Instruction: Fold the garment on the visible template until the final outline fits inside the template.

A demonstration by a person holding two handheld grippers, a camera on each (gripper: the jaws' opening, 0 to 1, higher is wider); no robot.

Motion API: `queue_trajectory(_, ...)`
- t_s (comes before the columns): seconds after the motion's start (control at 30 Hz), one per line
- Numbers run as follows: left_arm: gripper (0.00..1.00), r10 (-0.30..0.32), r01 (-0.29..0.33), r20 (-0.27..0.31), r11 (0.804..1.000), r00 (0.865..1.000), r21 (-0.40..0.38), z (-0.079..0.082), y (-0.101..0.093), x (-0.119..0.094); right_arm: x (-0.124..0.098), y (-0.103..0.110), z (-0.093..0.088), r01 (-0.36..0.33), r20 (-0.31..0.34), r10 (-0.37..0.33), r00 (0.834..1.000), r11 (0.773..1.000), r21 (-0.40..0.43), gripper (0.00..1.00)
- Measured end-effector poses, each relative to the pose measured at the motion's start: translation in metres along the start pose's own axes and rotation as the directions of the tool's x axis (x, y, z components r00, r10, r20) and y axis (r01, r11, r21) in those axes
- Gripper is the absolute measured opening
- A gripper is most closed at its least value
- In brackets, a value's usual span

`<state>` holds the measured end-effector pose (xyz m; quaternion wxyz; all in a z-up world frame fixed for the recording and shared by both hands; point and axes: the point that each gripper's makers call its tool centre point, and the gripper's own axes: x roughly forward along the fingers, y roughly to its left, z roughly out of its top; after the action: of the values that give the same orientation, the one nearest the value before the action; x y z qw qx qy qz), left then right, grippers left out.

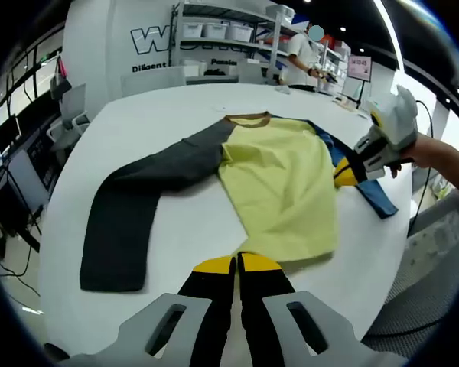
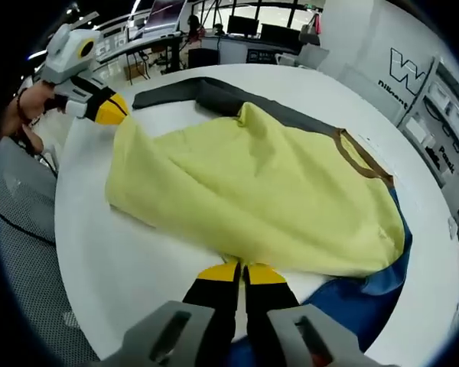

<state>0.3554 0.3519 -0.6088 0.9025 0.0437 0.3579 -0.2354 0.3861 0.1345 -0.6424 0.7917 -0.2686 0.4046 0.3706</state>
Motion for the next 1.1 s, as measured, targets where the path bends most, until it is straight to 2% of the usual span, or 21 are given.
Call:
queue_trajectory(0.17, 0.00, 0.012, -0.012, 0.007, 1.000, 1.000, -0.002, 0.003, 0.003, -0.001, -0.009, 0.004, -0.014, -0.018, -0.011, 0.018, 1.000, 0.999, 0.030, 0.00)
queue_trajectory(0.53, 0.00, 0.014, -0.014, -0.007, 1.000, 1.000, 0.012, 0.000, 0.001, -0.001, -0.018, 0.006, -0.027, -0.018, -0.025, 0.020, 0.999, 0.998, 0.061, 0.00)
queue_trajectory(0.77, 0.00, 0.016, -0.016, -0.017, 1.000, 1.000, 0.008, -0.003, 0.003, 0.000, -0.023, 0.010, -0.036, -0.036, -0.033, 0.037, 0.999, 0.999, 0.026, 0.00)
queue_trajectory(1.1, 0.00, 0.018, -0.018, -0.017, 1.000, 1.000, -0.005, -0.004, 0.004, 0.001, -0.031, 0.012, -0.048, -0.041, -0.053, 0.042, 0.998, 0.999, 0.033, 0.00)
